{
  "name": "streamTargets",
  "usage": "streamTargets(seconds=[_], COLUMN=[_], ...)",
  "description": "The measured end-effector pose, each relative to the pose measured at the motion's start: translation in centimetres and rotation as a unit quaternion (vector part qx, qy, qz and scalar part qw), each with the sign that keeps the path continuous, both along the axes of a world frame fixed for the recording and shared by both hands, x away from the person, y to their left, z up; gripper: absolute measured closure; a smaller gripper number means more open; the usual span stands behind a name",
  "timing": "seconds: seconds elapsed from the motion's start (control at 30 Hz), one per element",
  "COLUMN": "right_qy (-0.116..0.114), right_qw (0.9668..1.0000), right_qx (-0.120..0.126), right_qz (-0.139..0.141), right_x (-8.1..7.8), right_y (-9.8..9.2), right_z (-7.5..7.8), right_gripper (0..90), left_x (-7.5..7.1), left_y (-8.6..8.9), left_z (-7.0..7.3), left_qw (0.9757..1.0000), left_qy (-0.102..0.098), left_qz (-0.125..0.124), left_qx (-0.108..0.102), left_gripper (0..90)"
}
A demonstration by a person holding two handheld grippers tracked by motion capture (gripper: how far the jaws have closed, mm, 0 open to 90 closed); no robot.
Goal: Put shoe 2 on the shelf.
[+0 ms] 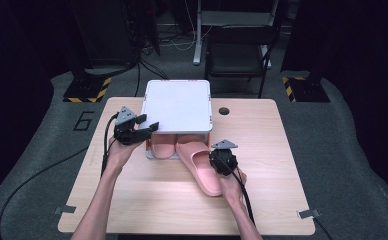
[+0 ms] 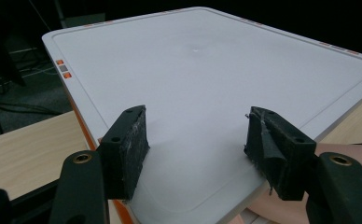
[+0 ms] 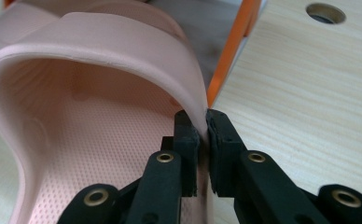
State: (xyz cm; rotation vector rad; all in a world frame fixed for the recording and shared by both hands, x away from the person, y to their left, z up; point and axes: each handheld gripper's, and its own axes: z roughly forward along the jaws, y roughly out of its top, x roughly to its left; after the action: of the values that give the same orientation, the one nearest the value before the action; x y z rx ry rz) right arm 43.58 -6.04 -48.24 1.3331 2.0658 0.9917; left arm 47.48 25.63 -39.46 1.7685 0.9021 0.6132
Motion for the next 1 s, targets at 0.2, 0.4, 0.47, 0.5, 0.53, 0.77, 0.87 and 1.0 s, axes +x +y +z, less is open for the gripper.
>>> streamTargets(seconds=[0.2, 0.4, 0.47, 0.5, 0.53, 0.77, 0.87, 1.0], right_qy=[0.003, -0.007, -0.011, -0.014, -0.016, -0.022, -0.022, -0.017], right_qw=[0.9979, 0.9971, 0.9973, 0.9974, 0.9978, 0.9962, 0.9953, 0.9923], right_qx=[0.026, 0.032, 0.05, 0.056, 0.053, 0.063, 0.03, 0.007], right_qz=[-0.06, -0.069, -0.053, -0.045, -0.038, 0.056, 0.09, 0.123], right_x=[0.5, 1.4, 1.5, 1.5, 1.4, -1.4, -3.4, -5.5], right_y=[1.2, 2.9, 2.7, 2.7, 2.5, 0.2, -0.1, -0.9], right_z=[-0.4, -0.9, -0.9, -0.8, -0.6, 0.9, 0.3, -0.7], right_gripper=[83.5, 77.6, 69.1, 66.4, 62.5, 53.7, 48.2, 31.7], left_x=[0.0, 0.0, 0.0, 0.0, 0.0, 0.0, 0.0, 0.0], left_y=[0.1, 0.2, 0.2, 0.2, 0.1, 0.2, 0.2, 0.2], left_z=[0.0, 0.0, 0.0, 0.0, 0.0, 0.0, 0.1, 0.1], left_qw=[1.0, 1.0, 1.0, 1.0, 1.0, 1.0, 1.0, 1.0], left_qy=[0.001, 0.005, 0.005, 0.003, 0.003, 0.006, 0.006, 0.007], left_qz=[-0.002, -0.006, -0.007, -0.005, -0.005, -0.006, -0.007, -0.007], left_qx=[-0.001, -0.004, -0.004, -0.004, -0.002, -0.001, 0.0, -0.002], left_gripper=[38.0, 38.2, 38.3, 38.2, 38.2, 38.2, 38.3, 38.2])
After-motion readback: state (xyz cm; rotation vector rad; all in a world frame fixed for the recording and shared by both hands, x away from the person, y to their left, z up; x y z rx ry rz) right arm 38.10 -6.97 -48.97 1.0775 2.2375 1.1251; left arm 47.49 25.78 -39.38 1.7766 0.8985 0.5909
